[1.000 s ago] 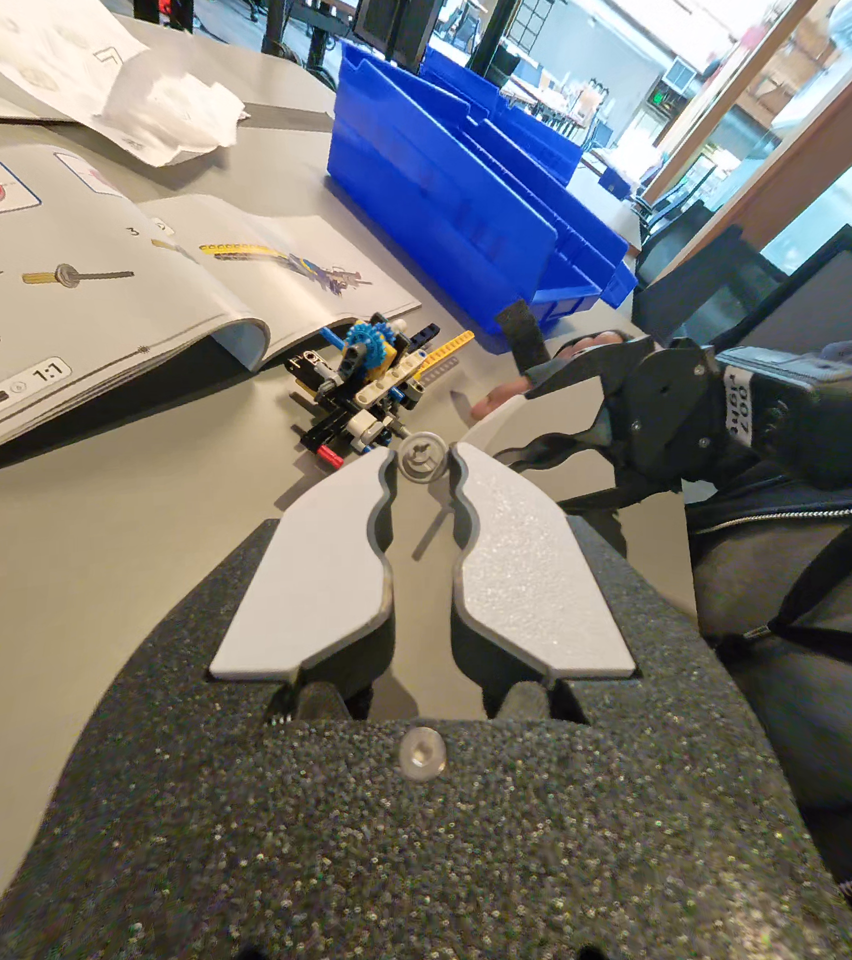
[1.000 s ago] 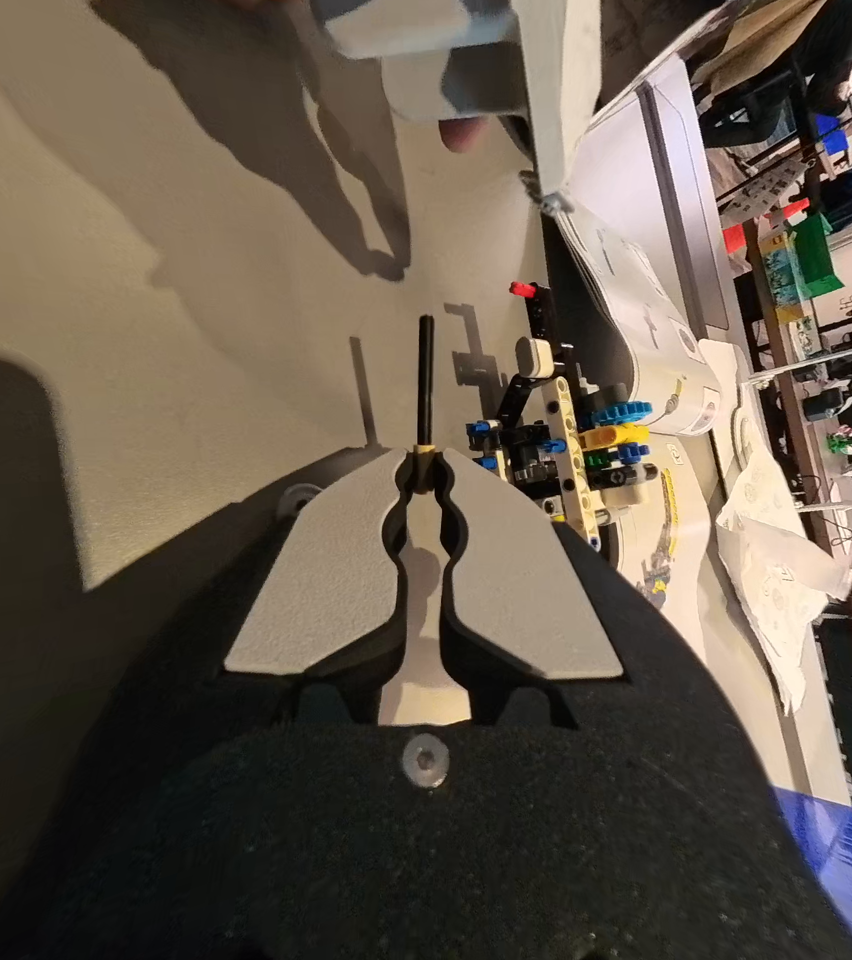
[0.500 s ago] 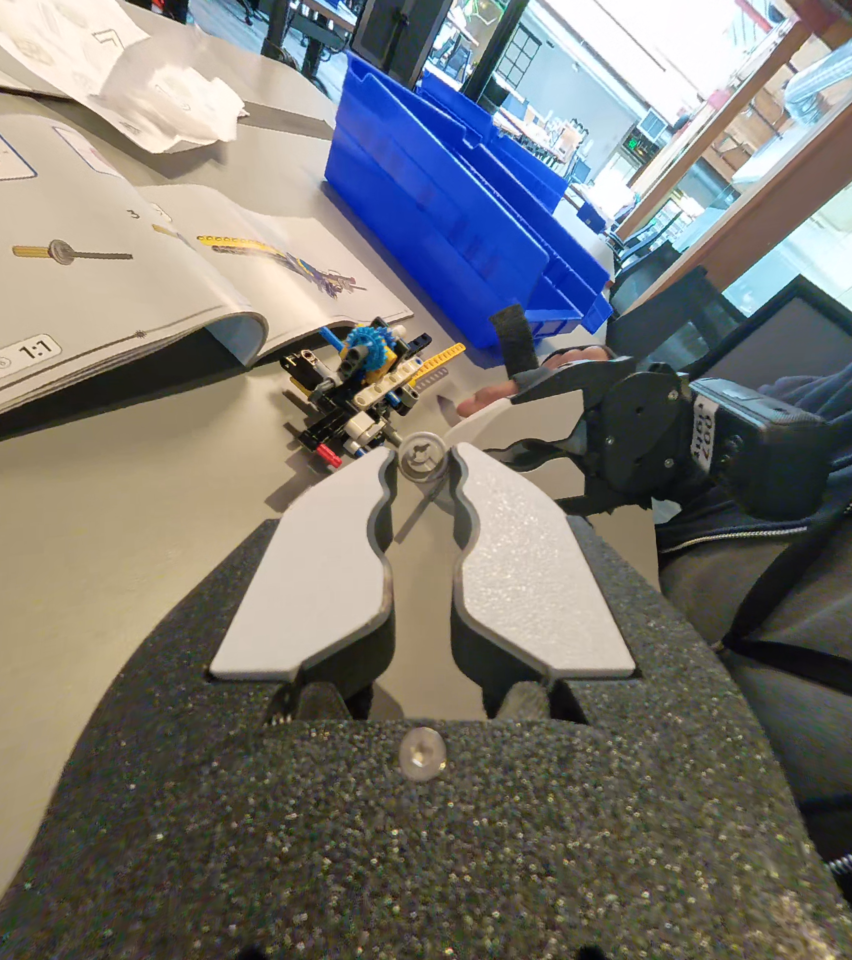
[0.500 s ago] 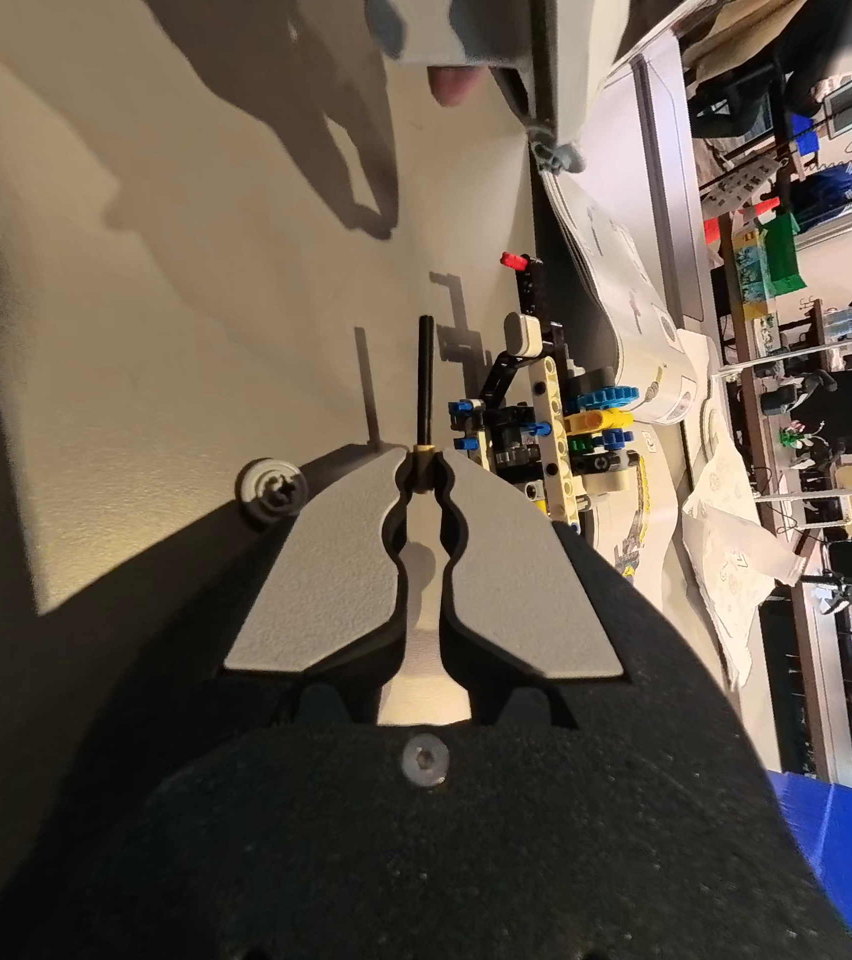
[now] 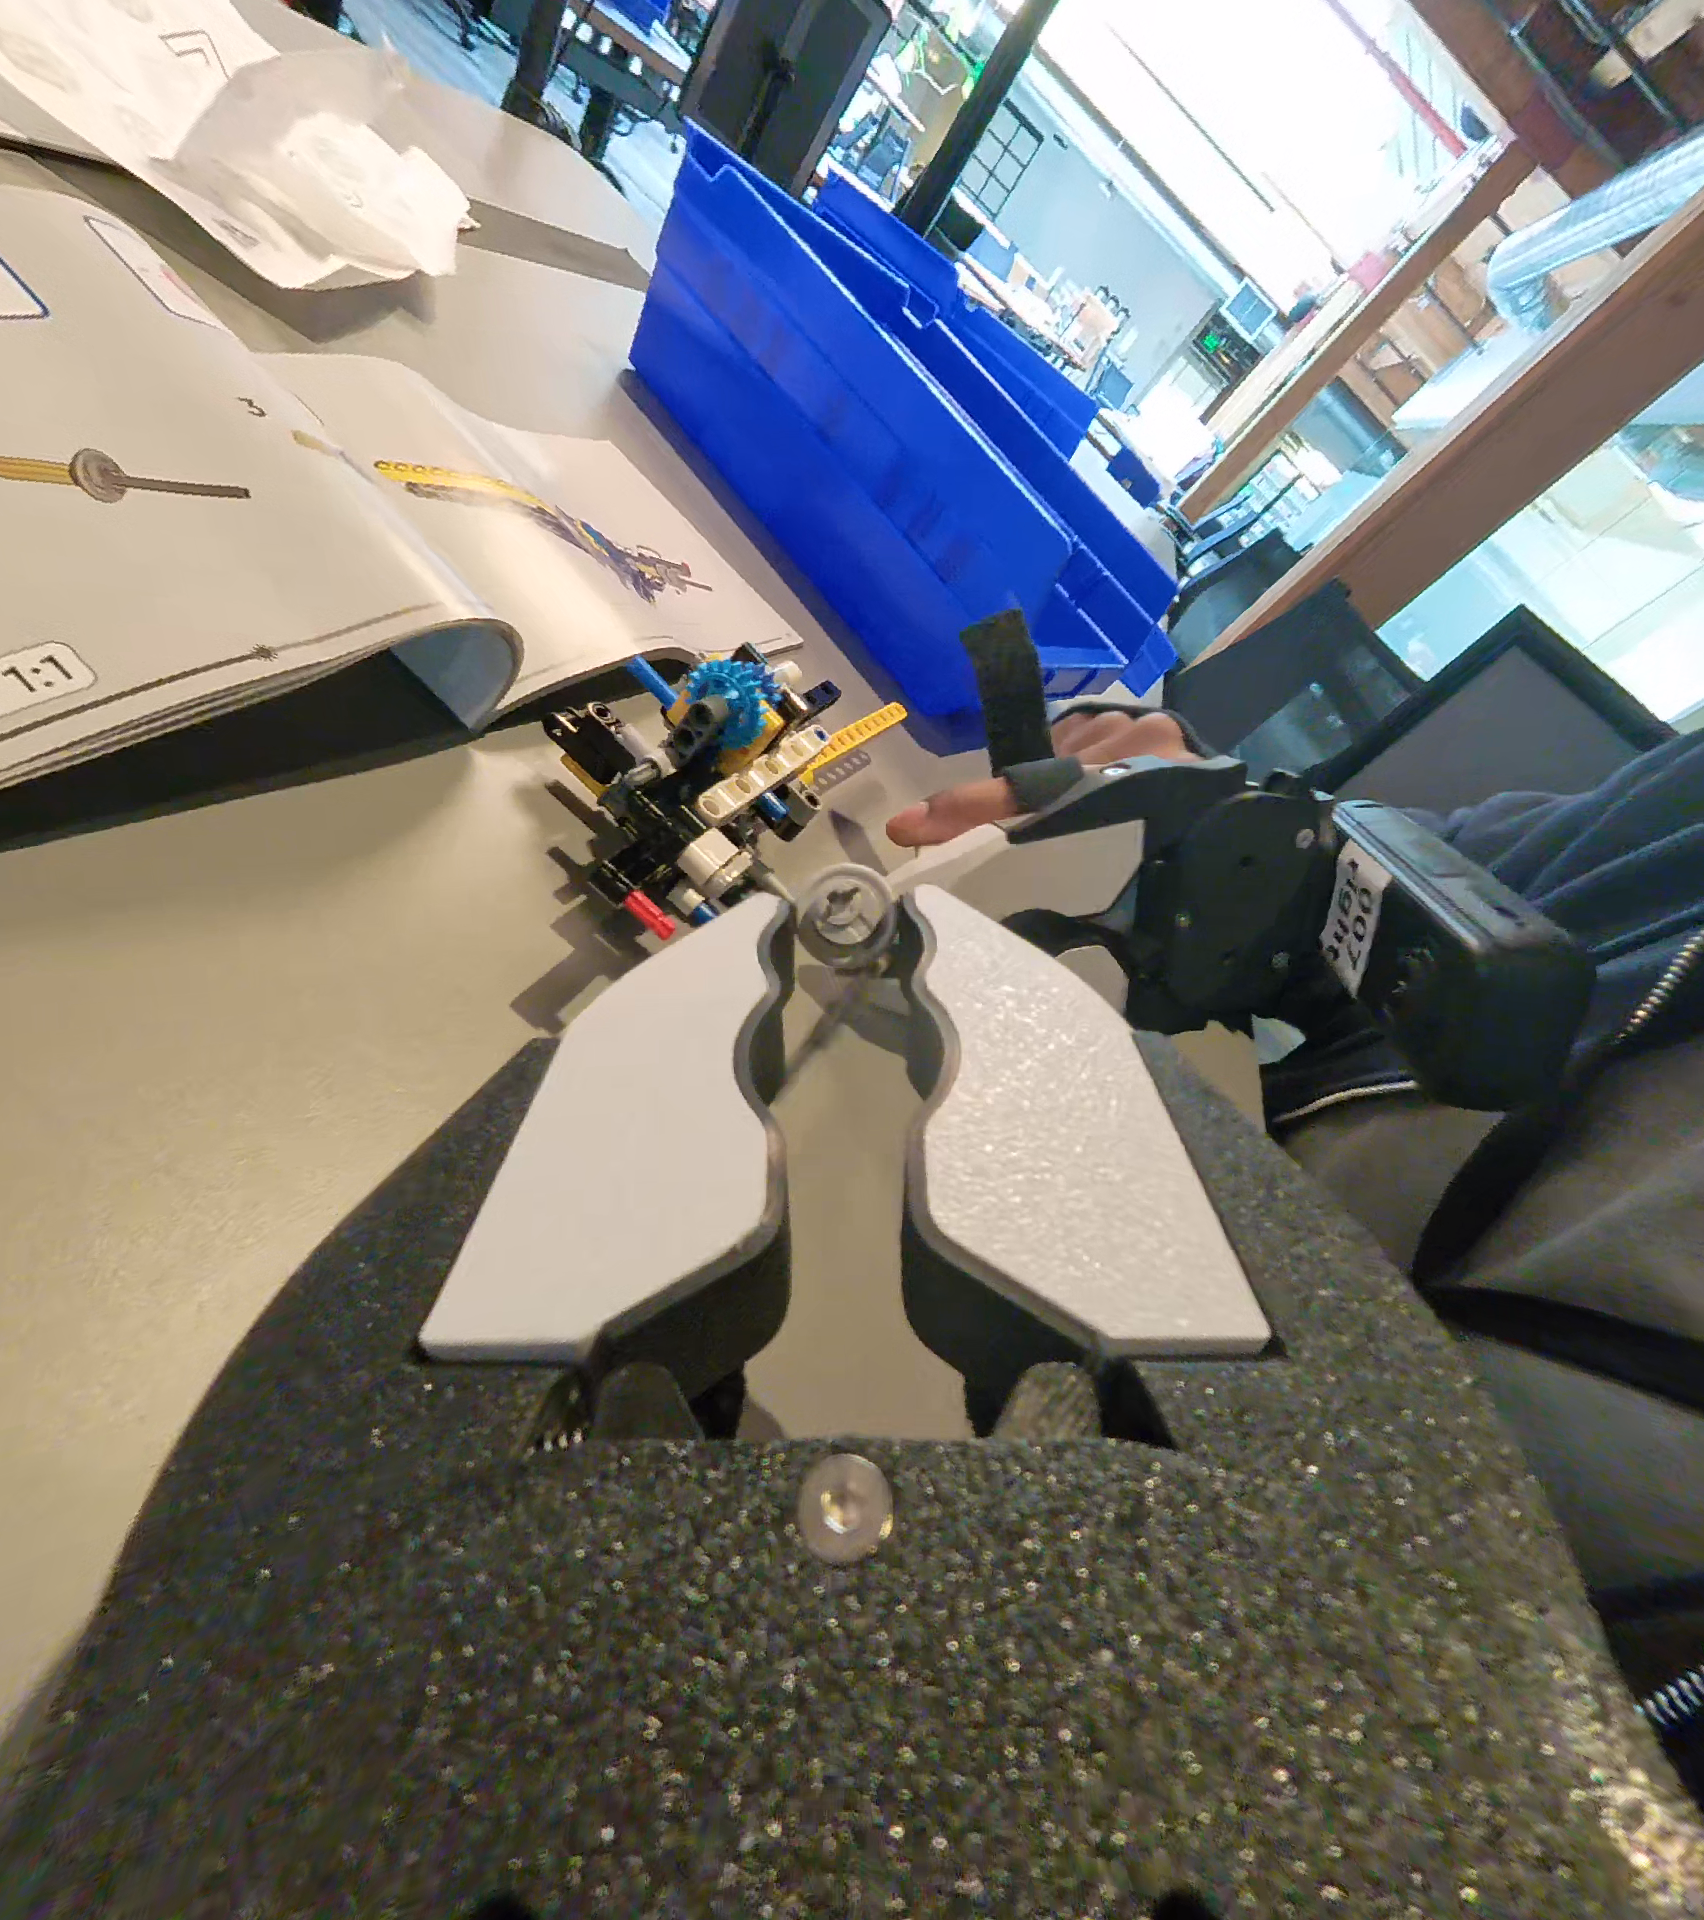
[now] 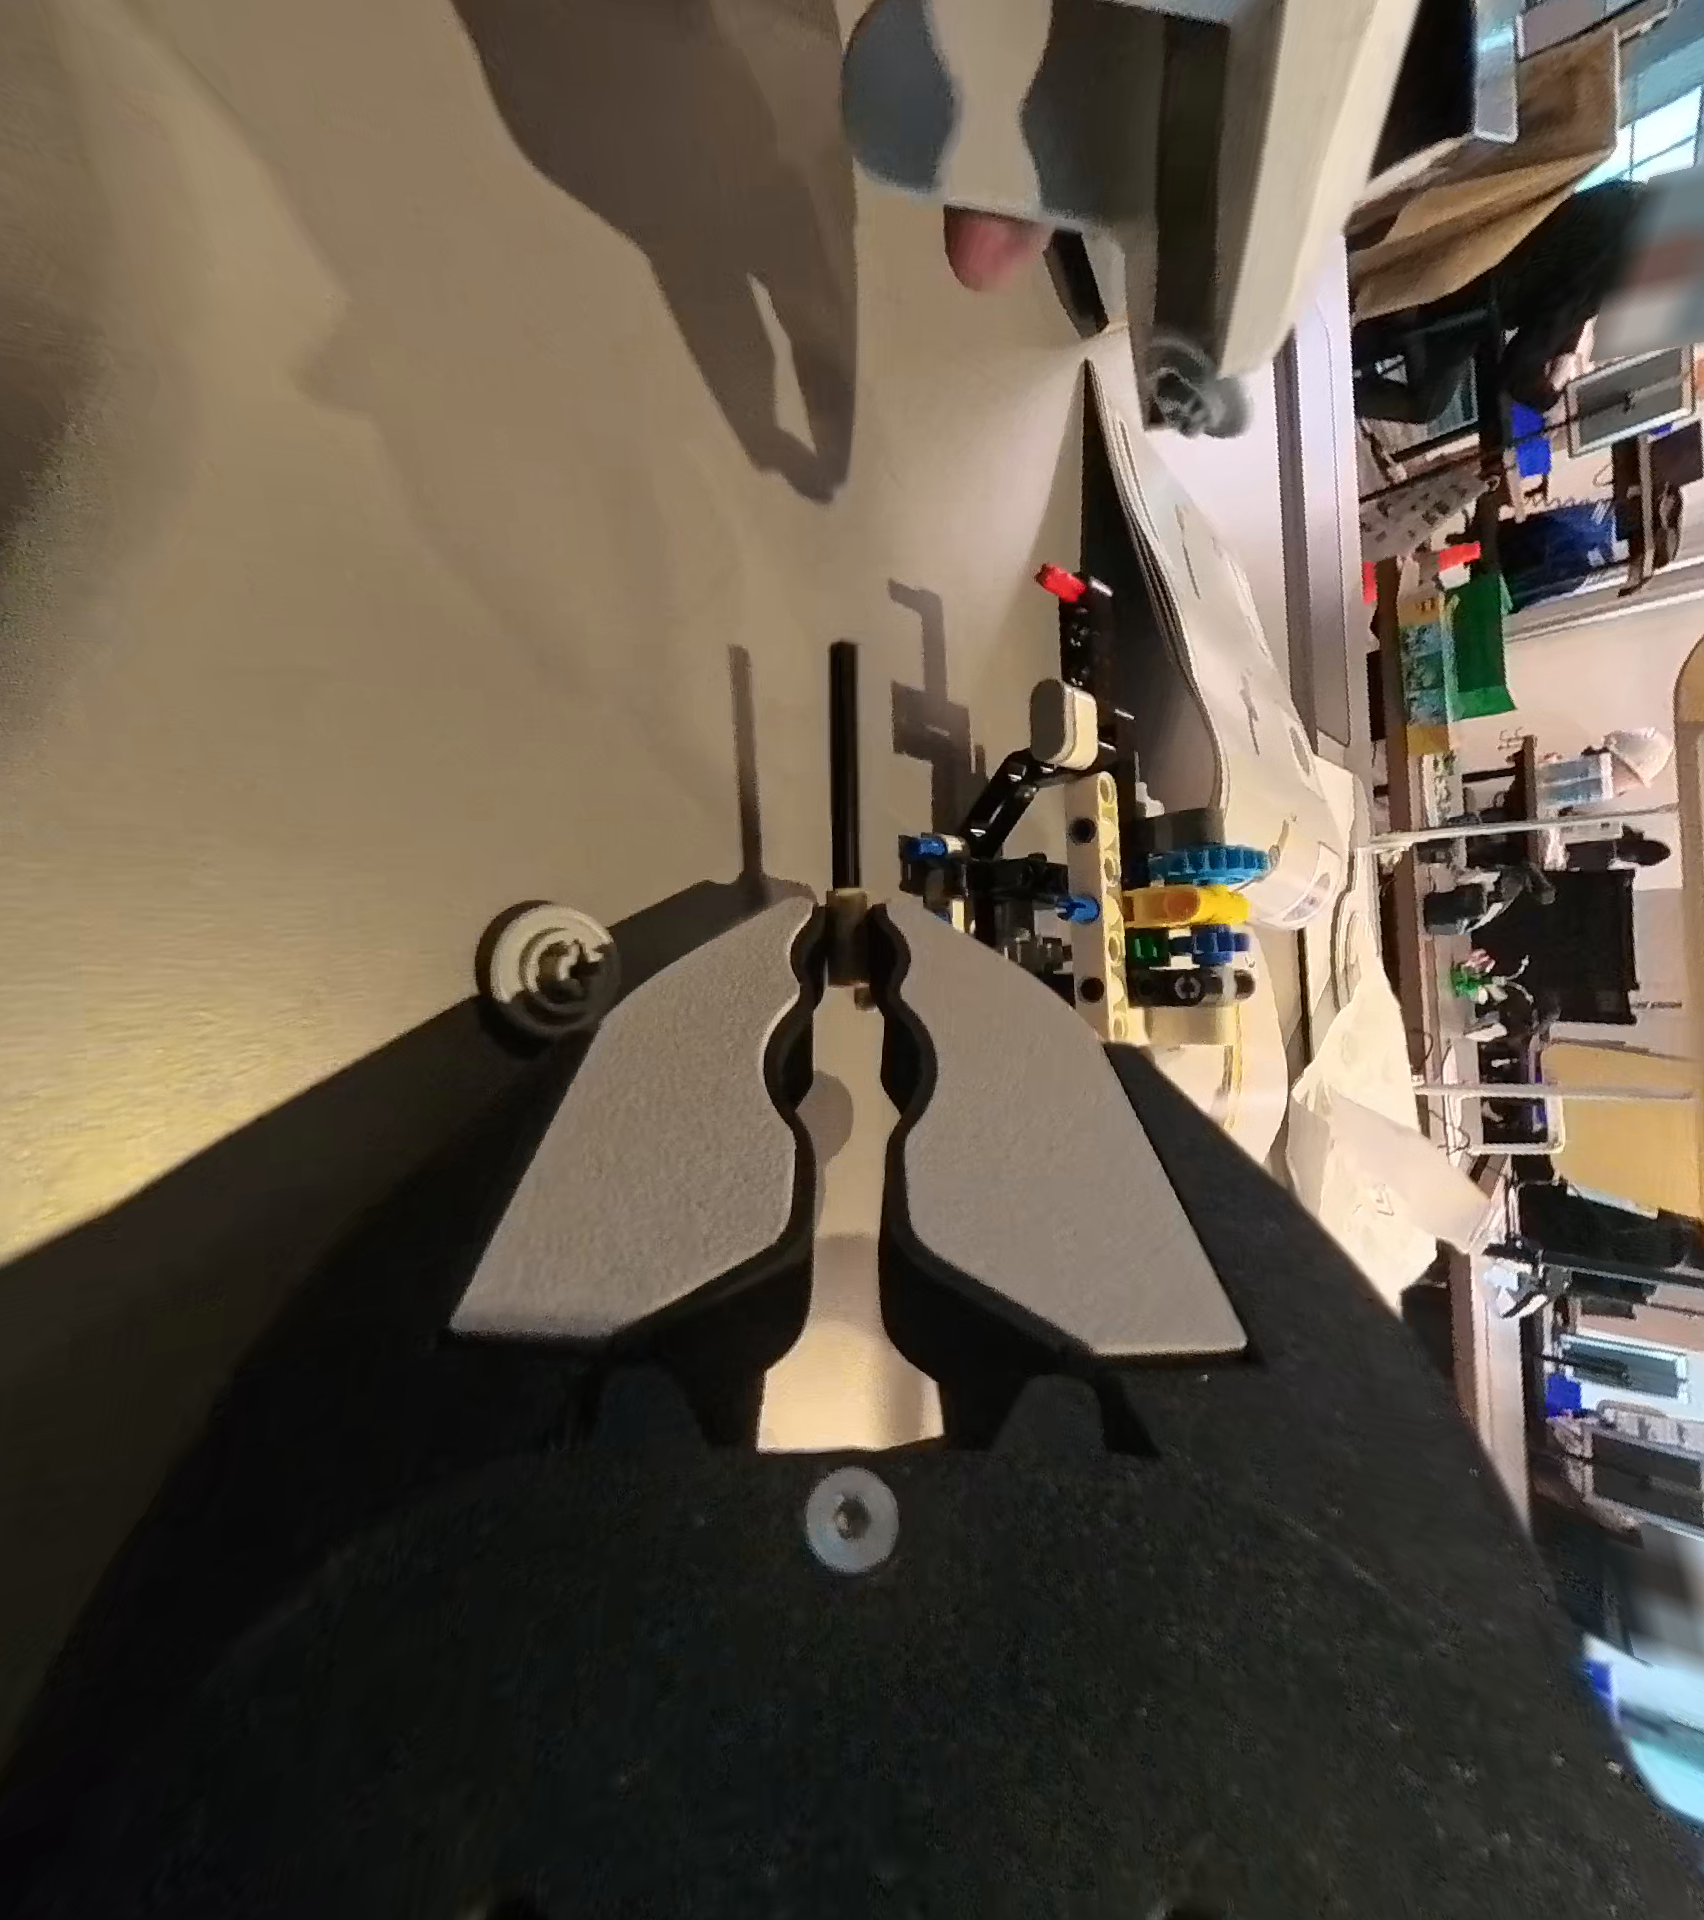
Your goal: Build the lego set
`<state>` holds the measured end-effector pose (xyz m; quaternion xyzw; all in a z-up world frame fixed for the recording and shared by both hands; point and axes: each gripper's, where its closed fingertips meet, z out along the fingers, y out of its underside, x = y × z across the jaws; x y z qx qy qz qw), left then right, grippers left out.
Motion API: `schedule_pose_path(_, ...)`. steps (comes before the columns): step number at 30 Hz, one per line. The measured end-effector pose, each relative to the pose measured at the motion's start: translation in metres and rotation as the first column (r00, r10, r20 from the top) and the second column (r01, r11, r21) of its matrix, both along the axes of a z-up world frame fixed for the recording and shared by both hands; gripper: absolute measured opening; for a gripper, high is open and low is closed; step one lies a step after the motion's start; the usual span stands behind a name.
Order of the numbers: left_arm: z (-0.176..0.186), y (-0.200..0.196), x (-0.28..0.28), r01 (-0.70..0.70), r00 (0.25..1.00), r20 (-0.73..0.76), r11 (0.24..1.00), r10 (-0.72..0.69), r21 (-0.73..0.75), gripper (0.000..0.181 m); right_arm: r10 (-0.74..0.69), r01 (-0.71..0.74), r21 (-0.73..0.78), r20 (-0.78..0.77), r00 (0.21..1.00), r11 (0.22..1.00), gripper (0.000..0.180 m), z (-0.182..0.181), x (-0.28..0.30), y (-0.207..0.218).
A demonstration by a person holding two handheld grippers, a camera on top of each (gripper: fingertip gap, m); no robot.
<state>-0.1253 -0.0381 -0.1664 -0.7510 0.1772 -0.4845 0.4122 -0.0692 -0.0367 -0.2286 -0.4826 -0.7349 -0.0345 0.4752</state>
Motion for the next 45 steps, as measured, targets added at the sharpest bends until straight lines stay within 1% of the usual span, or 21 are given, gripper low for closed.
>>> schedule_pose_path(3, 0.004, -0.006, 0.004, 0.054, 0.996, 0.068, 0.998, -0.052, -0.03, 0.019, 0.033, -0.033, 0.01, 0.001, 0.999, 0.999, 0.008, 0.001, -0.001, -0.002)
schedule_pose_path(7, 0.013, -0.008, 0.003, 0.085, 0.981, 0.182, 0.994, -0.072, -0.064, 0.018, 0.081, -0.081, 0.013, -0.02, 0.997, 0.997, 0.01, 0.008, -0.004, -0.008)
schedule_pose_path(9, 0.018, -0.01, 0.003, 0.111, 0.966, 0.244, 0.99, -0.088, -0.082, 0.018, 0.1, -0.098, 0.024, -0.062, 0.993, 0.995, 0.011, 0.017, -0.006, -0.01)
schedule_pose_path(12, 0.026, -0.016, 0.008, 0.186, 0.928, 0.347, 0.976, -0.137, -0.113, 0.018, 0.153, -0.145, 0.056, -0.163, 0.975, 0.988, 0.014, 0.039, -0.014, -0.014)
schedule_pose_path(16, 0.032, -0.021, 0.015, 0.249, 0.882, 0.442, 0.958, -0.163, -0.142, 0.018, 0.22, -0.172, 0.193, -0.262, 0.94, 0.966, 0.019, 0.064, -0.024, -0.016)
schedule_pose_path(19, 0.034, -0.025, 0.023, 0.285, 0.856, 0.486, 0.946, -0.177, -0.157, 0.018, 0.256, -0.166, 0.303, -0.288, 0.923, 0.938, 0.025, 0.074, -0.033, -0.016)
schedule_pose_path(24, 0.034, -0.027, 0.031, 0.307, 0.838, 0.517, 0.934, -0.176, -0.18, 0.018, 0.273, -0.147, 0.359, -0.331, 0.903, 0.922, 0.031, 0.078, -0.041, -0.017)
schedule_pose_path(29, 0.032, -0.027, 0.034, 0.316, 0.831, 0.53, 0.927, -0.166, -0.204, 0.018, 0.269, -0.133, 0.339, -0.393, 0.879, 0.931, 0.031, 0.085, -0.044, -0.02)
schedule_pose_path(36, 0.028, -0.025, 0.036, 0.297, 0.849, 0.507, 0.928, -0.149, -0.225, 0.018, 0.252, -0.148, 0.268, -0.412, 0.876, 0.952, 0.021, 0.083, -0.042, -0.021)
schedule_pose_path(38, 0.026, -0.021, 0.032, 0.262, 0.864, 0.487, 0.939, -0.124, -0.225, 0.018, 0.245, -0.149, 0.252, -0.41, 0.879, 0.956, 0.01, 0.082, -0.041, -0.02)
schedule_pose_path(42, 0.023, -0.019, 0.032, 0.235, 0.885, 0.45, 0.947, -0.115, -0.22, 0.017, 0.226, -0.134, 0.25, -0.392, 0.892, 0.959, 0.009, 0.08, -0.041, -0.019)
schedule_pose_path(45, 0.021, -0.019, 0.032, 0.224, 0.898, 0.425, 0.95, -0.114, -0.217, 0.017, 0.211, -0.133, 0.219, -0.391, 0.896, 0.967, 0.009, 0.078, -0.04, -0.018)
